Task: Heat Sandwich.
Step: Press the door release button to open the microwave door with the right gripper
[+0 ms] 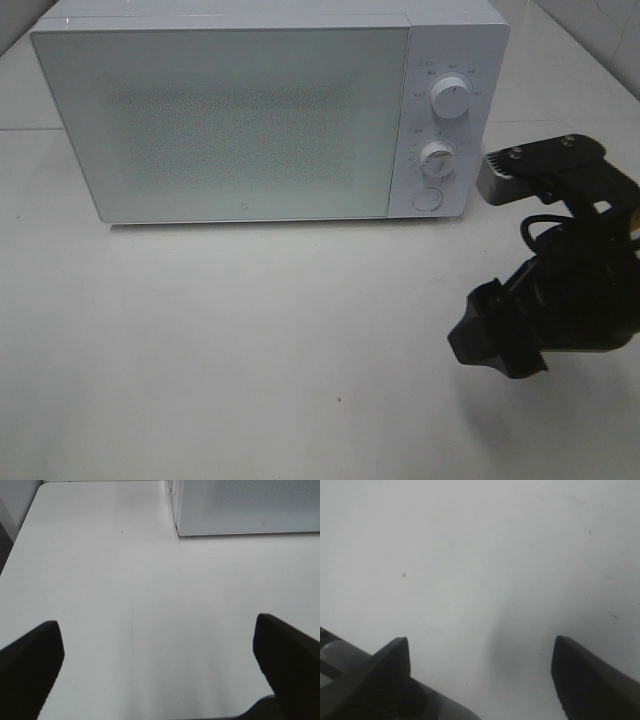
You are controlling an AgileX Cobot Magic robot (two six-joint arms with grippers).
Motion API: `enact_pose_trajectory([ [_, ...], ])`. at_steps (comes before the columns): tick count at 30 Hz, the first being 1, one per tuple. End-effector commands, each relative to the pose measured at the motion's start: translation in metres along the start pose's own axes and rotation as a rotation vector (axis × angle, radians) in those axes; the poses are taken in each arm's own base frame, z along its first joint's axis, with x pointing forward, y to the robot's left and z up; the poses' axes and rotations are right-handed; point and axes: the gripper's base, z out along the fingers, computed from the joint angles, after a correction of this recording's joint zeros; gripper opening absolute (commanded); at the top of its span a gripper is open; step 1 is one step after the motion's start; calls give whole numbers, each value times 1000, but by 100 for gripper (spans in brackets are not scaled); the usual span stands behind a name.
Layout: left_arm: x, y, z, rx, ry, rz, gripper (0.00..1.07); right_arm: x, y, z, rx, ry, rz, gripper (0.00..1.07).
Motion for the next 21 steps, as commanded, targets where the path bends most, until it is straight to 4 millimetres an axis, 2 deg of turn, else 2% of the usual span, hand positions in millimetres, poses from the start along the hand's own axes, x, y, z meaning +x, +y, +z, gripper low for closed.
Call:
enact_pose_trajectory([
  [1, 1, 0, -2, 5, -28, -6, 98, 6, -3, -15, 21, 13, -39, 76],
  [8, 1, 0, -2, 5, -28, -6, 98, 29, -10, -57, 74, -9, -94, 76],
  [15, 1, 0, -2, 5, -28, -6, 98, 51, -15, -85, 100, -35, -109, 76],
  [21, 1, 0, -2, 5, -28, -6, 98, 82, -20, -119, 104, -167, -106, 76],
])
